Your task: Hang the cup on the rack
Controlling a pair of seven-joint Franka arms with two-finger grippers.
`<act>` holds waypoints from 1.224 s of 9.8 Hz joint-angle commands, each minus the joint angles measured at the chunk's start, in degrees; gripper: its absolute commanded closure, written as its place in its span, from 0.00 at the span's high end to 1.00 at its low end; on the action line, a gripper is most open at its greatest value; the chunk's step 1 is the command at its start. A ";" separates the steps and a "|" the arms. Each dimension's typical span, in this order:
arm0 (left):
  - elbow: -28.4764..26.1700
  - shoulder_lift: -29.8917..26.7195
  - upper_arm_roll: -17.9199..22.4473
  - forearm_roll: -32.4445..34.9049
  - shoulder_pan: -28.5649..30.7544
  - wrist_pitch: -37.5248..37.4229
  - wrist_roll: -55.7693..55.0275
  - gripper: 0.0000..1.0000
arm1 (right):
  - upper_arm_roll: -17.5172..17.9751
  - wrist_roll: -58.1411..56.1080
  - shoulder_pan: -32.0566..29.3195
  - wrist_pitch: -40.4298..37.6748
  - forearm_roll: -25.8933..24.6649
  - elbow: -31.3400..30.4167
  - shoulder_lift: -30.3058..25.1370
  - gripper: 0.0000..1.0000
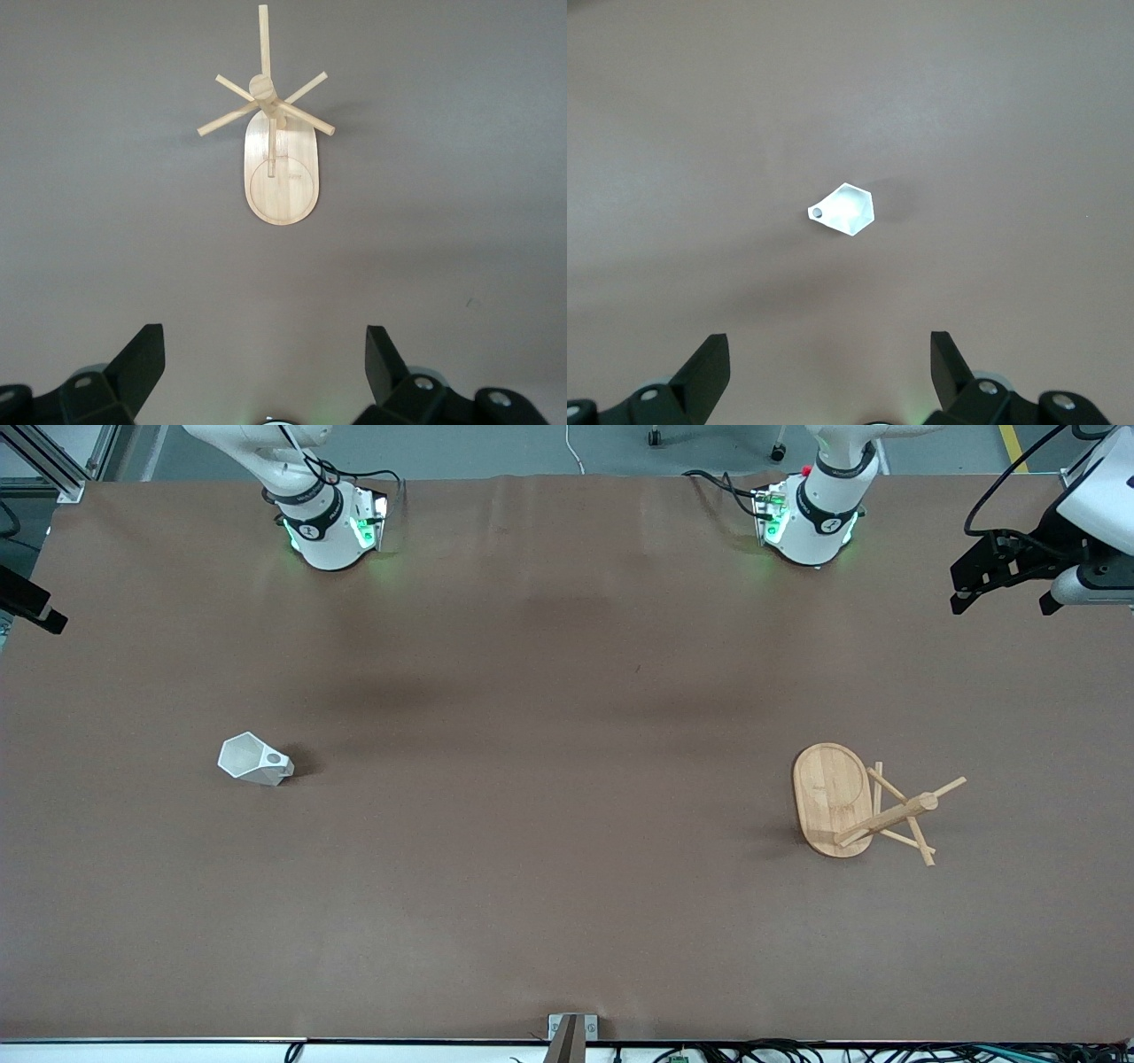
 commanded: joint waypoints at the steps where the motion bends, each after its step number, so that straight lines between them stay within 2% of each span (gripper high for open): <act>1: -1.14 0.47 -0.58 -0.50 0.69 -0.62 0.14 1.00 | -0.11 -0.49 0.29 -0.46 -1.13 0.03 -0.11 1.00; 5: 1.22 1.88 -0.67 -0.06 0.52 -0.79 0.40 1.00 | -0.11 -0.49 0.20 -1.43 -1.13 -0.06 -0.11 1.00; 9: 0.97 2.14 -0.67 -0.59 0.52 -0.88 0.66 1.00 | -0.20 -0.58 0.02 -1.34 -1.04 -0.93 -0.02 1.00; 11: 0.79 2.06 -0.76 -0.59 0.34 -0.97 0.66 1.00 | -0.29 -0.76 -0.24 1.81 -1.04 -7.06 0.15 1.00; 12: 0.53 2.06 -0.76 -0.59 0.34 -0.97 0.66 1.00 | -0.55 -0.76 -0.33 6.78 -0.96 -12.13 0.07 1.00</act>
